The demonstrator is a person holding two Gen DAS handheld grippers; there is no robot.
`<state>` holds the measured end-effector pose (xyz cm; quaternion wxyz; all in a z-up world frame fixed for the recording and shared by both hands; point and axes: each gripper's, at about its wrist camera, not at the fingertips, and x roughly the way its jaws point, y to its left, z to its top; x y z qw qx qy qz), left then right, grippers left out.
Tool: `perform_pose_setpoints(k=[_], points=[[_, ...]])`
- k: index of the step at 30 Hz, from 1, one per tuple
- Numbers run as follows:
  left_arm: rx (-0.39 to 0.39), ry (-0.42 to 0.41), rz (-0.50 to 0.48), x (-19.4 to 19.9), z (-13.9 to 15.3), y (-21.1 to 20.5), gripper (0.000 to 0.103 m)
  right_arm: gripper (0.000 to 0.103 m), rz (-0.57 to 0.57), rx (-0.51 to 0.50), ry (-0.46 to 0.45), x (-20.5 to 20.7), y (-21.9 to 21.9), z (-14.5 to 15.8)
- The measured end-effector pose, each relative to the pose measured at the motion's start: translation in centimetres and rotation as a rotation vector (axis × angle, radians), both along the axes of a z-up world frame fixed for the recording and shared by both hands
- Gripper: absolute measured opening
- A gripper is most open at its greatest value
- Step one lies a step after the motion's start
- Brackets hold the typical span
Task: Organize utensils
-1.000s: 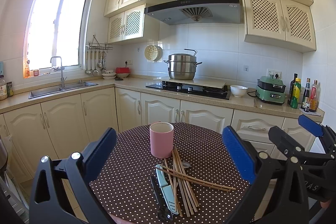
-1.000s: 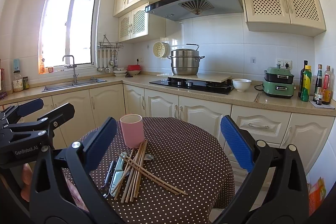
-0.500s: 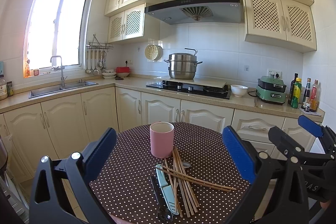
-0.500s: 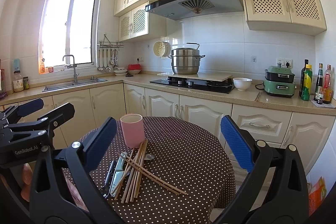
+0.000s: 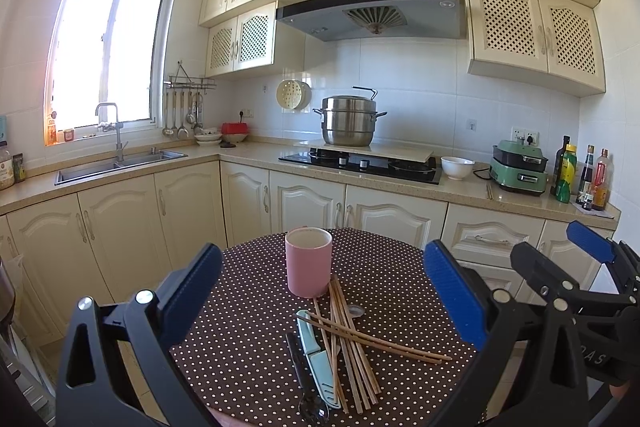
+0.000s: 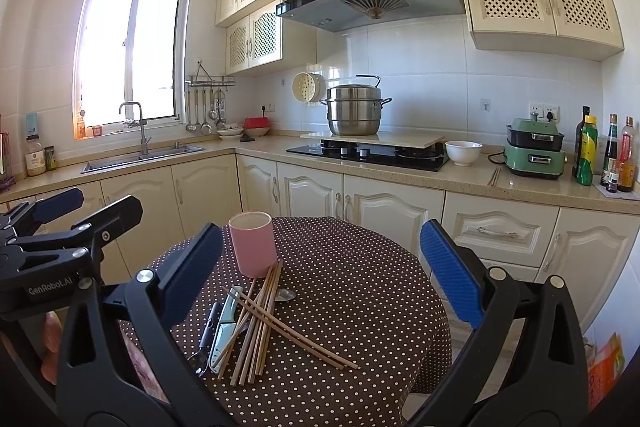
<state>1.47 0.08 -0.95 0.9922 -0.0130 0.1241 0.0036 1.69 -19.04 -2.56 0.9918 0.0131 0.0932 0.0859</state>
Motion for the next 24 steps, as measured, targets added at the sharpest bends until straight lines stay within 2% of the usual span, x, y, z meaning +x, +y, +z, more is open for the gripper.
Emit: perform_pose_setpoints(k=[11,18,24], points=[[0.002,0.061,0.004,2.3,-1.7,-0.1,0.099,0.097,0.052,0.008,0.084,2.7,0.1,-1.5],[-0.058,0.190,0.010,6.1,-4.3,1.8,0.099,0.097,0.080,-0.025,0.190,6.4,0.5,-4.0],[-0.136,0.331,0.030,9.6,-7.8,4.1,0.098,0.080,0.145,-0.065,0.317,10.5,1.1,-7.3]])
